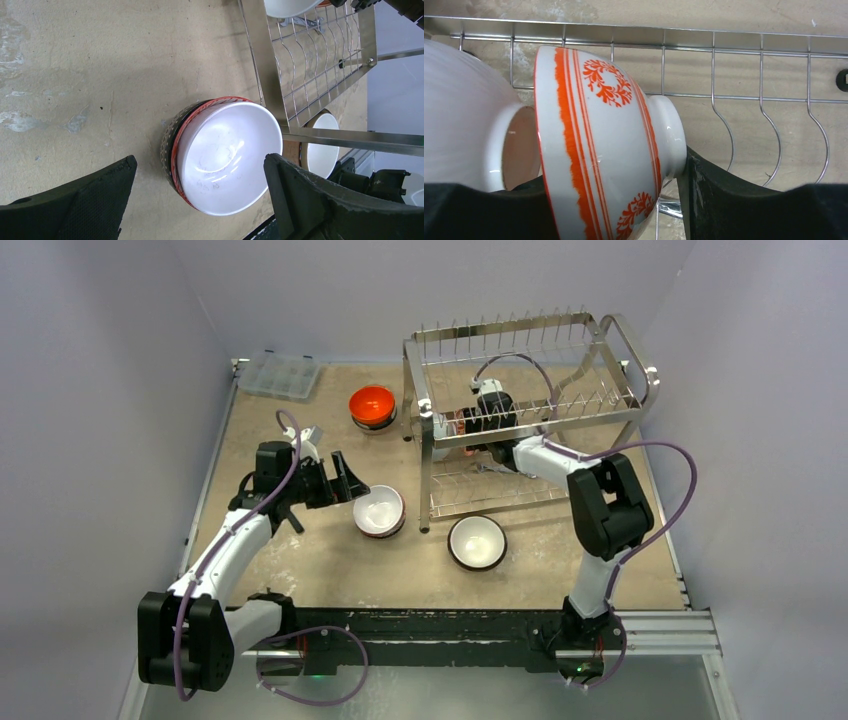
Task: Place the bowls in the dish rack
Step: Place the bowl in the dish rack.
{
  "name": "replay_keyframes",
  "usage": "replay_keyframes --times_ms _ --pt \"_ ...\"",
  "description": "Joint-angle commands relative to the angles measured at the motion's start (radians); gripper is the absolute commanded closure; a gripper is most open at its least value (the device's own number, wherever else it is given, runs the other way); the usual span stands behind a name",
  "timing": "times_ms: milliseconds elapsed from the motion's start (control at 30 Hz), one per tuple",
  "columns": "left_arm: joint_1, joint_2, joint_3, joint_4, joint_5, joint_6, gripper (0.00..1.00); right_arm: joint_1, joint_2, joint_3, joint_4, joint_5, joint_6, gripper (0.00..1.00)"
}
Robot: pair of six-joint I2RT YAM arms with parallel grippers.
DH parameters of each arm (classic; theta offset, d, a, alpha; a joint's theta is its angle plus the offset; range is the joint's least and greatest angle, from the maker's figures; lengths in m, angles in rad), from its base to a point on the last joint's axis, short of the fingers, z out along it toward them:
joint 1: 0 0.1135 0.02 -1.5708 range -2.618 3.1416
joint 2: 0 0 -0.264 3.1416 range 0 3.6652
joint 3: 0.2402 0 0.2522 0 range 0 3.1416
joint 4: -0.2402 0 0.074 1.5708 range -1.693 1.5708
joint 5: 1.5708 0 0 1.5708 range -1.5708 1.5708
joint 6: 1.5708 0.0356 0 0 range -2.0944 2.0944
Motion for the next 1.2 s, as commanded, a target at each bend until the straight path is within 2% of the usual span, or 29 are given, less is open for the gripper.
replay_keyframes --times_ms 0,200,233,267,333,400,533,600,800,1167 --pt "0.004 0.003 -0.008 0.033 0.018 0.000 0.03 -0.001 -0.073 -0.008 0.006 0.027 -0.014 1.00" --pt "0.004 0.002 -0.009 0.033 0.019 0.000 0.03 0.001 -0.083 -0.004 0.007 -0.037 0.003 1.00" --pt "0.004 0.002 -0.009 0.033 0.018 0.000 0.03 0.001 -0.088 -0.005 0.009 -0.045 0.009 0.95" --pt "0.005 0.000 -0.010 0.034 0.018 -0.001 0.03 0.001 -0.092 -0.006 0.008 -0.051 0.017 0.87" --pt "0.004 -0.001 -0.011 0.033 0.018 -0.001 0.03 0.001 -0.104 -0.010 0.010 -0.067 0.029 0.63" --pt "0.003 -0.001 -0.010 0.033 0.018 -0.002 0.03 0.001 -0.118 -0.015 0.012 -0.082 0.042 0.44" --pt "0.004 -0.001 -0.010 0.035 0.018 -0.002 0.03 0.002 -0.156 -0.041 0.026 -0.094 0.070 0.20" --pt "0.004 -0.002 -0.010 0.036 0.018 -0.002 0.03 0.002 -0.174 -0.052 0.029 -0.104 0.082 0.13" --pt "0.005 -0.004 -0.011 0.035 0.018 -0.003 0.03 0.001 -0.229 -0.096 0.036 -0.127 0.139 0.03" --pt "0.004 -0.005 -0.016 0.046 0.032 -0.007 0.06 0.001 -0.375 -0.297 0.075 -0.277 0.293 0.01"
